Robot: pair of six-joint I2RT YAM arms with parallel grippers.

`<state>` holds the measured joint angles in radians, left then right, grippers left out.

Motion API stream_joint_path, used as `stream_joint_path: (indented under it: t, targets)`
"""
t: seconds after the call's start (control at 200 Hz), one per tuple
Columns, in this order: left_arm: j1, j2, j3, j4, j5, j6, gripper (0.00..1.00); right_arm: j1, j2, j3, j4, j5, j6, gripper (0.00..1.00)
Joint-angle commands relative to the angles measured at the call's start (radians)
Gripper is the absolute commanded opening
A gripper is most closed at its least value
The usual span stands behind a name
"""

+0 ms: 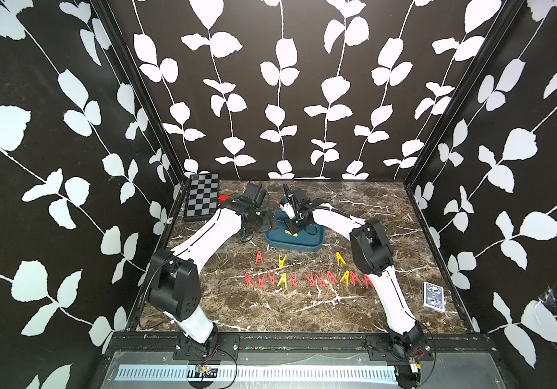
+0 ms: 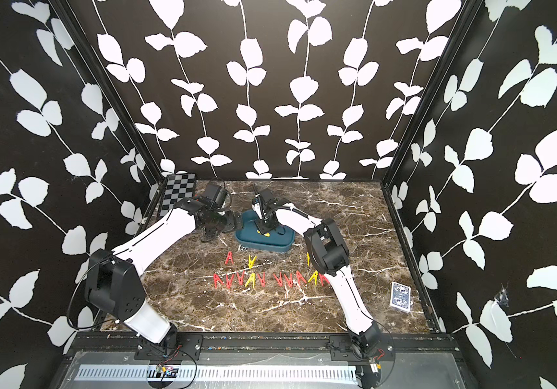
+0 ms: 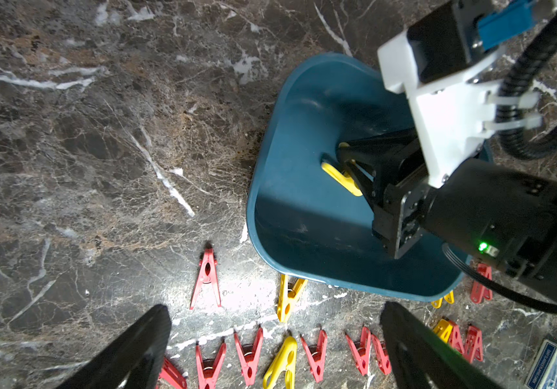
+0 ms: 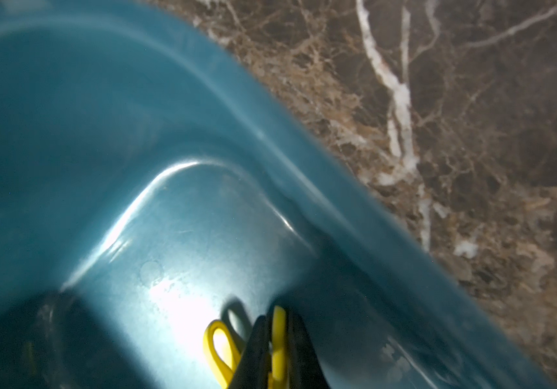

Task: Take the clothespins out of the storage box
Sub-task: Pick up the clothespin from the storage box.

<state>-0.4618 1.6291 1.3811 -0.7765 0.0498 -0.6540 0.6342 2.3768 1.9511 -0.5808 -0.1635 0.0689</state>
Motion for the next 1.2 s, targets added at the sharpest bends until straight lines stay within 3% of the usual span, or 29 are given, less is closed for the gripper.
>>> stream_joint_path:
  t: [0.0, 0.09, 0.645, 1.195]
  targets:
    - [0.007, 0.003, 0.018, 0.012, 0.017, 0.005, 0.99, 0.004, -0.025, -0.028, 0.006, 0.024, 0.007, 0.06]
    - [0.006, 0.006, 0.022, 0.017, 0.027, 0.01, 0.99, 0.003, -0.044, -0.035, 0.01, 0.025, 0.021, 0.0]
    - [0.006, 0.002, 0.012, 0.063, 0.091, 0.058, 0.99, -0.016, -0.251, -0.106, -0.016, 0.052, 0.217, 0.0]
    - [0.006, -0.024, -0.017, 0.095, 0.189, 0.124, 0.99, 0.048, -0.605, -0.577, 0.075, 0.109, 0.566, 0.0]
